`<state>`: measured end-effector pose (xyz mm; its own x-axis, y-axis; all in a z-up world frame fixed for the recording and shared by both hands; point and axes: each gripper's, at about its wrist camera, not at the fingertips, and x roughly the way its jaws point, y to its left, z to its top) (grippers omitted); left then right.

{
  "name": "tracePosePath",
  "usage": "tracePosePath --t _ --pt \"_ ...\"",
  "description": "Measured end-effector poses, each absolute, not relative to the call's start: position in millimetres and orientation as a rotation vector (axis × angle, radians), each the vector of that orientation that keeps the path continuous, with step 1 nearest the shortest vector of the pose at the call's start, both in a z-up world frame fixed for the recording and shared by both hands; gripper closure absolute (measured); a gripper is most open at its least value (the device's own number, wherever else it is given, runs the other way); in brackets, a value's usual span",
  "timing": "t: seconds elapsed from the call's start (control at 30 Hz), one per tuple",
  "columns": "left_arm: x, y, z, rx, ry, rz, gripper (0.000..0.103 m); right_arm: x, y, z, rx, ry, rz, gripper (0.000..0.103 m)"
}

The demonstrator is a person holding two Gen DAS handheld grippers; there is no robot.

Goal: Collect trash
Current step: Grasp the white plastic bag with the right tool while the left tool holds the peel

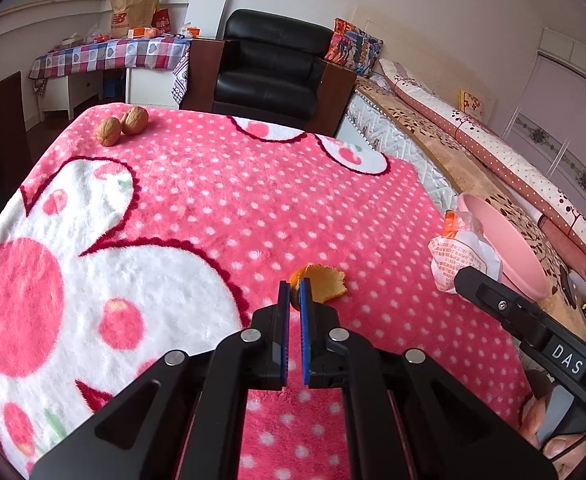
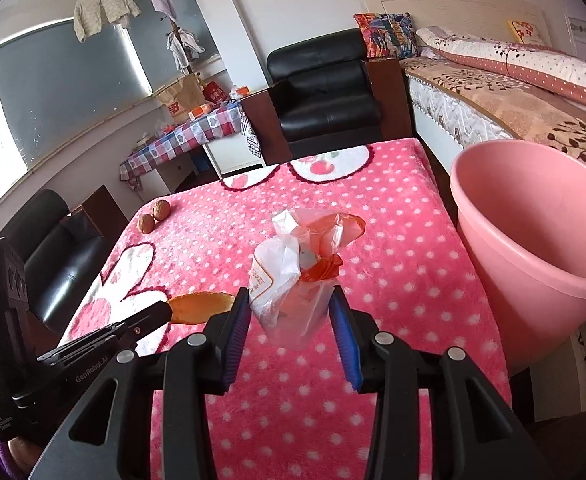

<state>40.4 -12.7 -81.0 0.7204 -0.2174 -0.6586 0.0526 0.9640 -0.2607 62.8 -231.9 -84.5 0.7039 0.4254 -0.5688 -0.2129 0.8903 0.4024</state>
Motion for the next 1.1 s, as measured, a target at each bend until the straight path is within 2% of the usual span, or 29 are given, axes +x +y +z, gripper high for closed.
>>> tracePosePath --t 1.1 --pt "42 -28 -66 -0.172 0.733 -0.155 0.099 64 -226 -86 0.323 0.729 0.379 0.063"
